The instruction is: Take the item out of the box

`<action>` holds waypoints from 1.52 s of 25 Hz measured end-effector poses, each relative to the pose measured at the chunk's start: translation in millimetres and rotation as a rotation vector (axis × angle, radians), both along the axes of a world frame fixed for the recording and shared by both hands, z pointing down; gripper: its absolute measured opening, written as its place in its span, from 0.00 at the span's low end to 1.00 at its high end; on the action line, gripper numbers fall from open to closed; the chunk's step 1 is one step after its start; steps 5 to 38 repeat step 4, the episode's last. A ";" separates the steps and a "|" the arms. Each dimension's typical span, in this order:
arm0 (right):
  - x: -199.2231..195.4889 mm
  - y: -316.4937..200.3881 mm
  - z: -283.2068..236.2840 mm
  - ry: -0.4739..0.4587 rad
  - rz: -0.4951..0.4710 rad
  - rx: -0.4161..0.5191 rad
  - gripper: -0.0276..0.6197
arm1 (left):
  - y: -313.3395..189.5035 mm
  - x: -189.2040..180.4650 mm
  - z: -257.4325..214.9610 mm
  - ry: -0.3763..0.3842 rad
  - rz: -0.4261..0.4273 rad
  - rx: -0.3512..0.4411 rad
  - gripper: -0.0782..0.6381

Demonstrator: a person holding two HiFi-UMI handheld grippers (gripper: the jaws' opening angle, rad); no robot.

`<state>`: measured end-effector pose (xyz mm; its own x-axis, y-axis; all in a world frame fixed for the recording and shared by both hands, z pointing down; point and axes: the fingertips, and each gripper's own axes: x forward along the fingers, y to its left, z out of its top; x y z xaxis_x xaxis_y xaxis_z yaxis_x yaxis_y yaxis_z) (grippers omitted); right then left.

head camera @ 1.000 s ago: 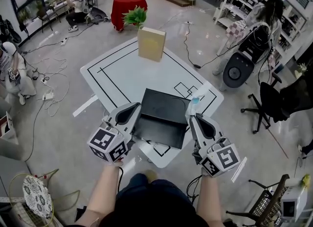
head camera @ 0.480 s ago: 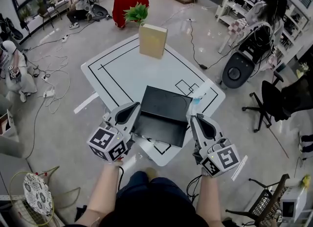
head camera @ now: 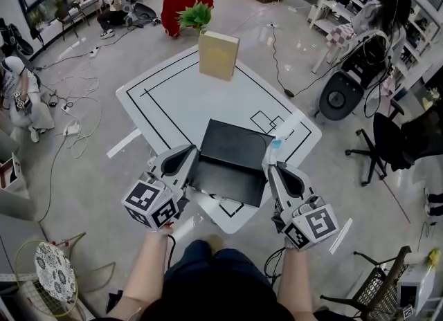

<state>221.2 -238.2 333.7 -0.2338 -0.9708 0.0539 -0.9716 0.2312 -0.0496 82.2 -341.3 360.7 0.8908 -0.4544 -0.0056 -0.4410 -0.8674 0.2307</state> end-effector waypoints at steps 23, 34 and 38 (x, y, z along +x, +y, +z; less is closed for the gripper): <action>-1.5 -2.9 3.1 0.001 -0.007 -0.009 0.06 | -2.2 -1.5 3.4 -0.003 -0.007 -0.007 0.13; -1.5 -2.9 3.1 0.001 -0.007 -0.009 0.06 | -2.2 -1.5 3.4 -0.003 -0.007 -0.007 0.13; -1.5 -2.9 3.1 0.001 -0.007 -0.009 0.06 | -2.2 -1.5 3.4 -0.003 -0.007 -0.007 0.13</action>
